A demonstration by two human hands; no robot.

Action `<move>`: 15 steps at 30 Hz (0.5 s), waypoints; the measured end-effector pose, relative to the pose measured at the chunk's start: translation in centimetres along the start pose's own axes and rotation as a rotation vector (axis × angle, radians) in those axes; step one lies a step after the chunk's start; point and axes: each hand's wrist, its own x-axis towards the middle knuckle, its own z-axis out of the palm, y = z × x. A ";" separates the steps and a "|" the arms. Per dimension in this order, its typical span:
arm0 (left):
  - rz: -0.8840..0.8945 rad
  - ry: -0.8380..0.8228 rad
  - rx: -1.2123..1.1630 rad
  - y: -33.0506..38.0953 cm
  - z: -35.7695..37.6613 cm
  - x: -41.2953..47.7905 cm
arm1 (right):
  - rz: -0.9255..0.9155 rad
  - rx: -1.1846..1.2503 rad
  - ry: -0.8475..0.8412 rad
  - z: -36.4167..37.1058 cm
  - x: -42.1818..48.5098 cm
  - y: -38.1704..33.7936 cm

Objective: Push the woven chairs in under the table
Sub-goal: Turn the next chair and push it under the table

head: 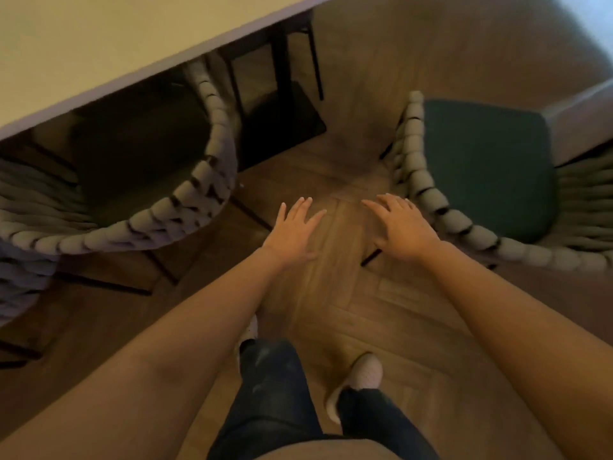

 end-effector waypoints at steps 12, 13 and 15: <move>0.294 0.003 0.069 25.1 -1.3 13.4 | 0.235 0.052 -0.129 1.8 -12.2 27.2; 0.304 -0.028 0.109 26.5 -1.4 15.0 | 0.231 0.054 -0.135 1.8 -12.3 29.2; 0.294 -0.096 0.165 28.7 -0.8 17.3 | 0.204 0.026 -0.161 2.0 -12.1 32.1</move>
